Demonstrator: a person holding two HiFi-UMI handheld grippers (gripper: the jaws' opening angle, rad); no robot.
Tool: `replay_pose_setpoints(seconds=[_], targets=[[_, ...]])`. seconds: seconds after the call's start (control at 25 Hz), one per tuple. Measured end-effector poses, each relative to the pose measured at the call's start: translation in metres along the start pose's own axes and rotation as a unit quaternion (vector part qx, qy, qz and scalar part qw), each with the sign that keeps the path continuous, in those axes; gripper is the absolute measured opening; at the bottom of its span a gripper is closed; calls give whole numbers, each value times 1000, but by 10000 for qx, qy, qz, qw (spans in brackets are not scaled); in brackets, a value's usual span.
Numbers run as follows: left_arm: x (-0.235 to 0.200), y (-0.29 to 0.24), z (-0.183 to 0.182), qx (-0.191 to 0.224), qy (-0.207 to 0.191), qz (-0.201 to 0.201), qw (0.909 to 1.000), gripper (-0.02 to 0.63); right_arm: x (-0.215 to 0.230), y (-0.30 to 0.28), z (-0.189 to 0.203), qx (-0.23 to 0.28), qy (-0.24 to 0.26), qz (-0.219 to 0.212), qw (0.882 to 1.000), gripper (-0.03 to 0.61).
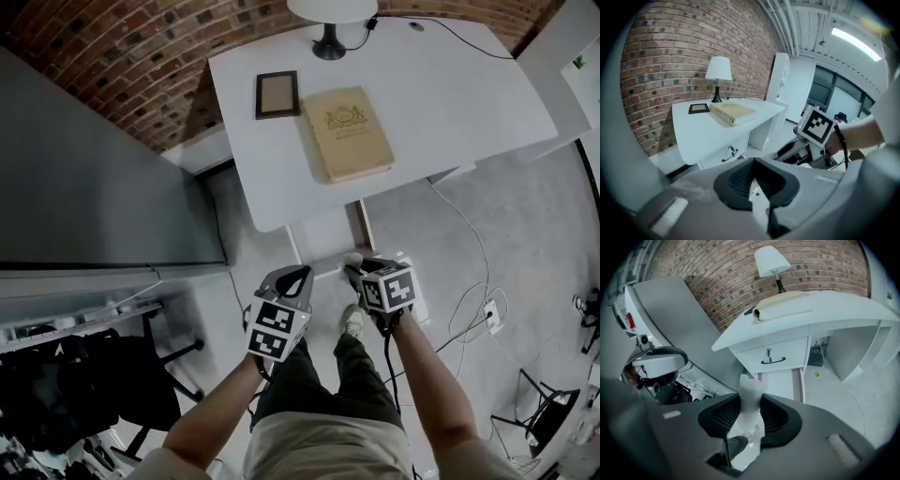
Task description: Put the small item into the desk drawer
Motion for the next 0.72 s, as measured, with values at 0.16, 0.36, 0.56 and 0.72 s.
replay_pose_setpoints(seconds=[0.16, 0.36, 0.56, 0.72], targets=[[-1, -33, 23, -136, 291, -255, 9992, 3, 24, -33, -2, -250, 221, -165, 9993, 138], [-4, -82, 53, -311, 393, -317, 9982, 3, 58, -79, -1, -537, 638, -242, 9962, 138], [-20, -124, 91, -437, 429, -409, 9973, 3, 88, -132, 15, -906, 702, -239, 9931, 138], [-31, -149, 116, -523, 396, -410, 9970, 3, 105, -177, 33, -1115, 829, -77, 9903, 138]])
Point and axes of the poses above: the fingertips, and each gripper's own axes: y backward along the fingers, x to its right, z out of its underside, the point moved 9 cm from there along y, backward along the fingers
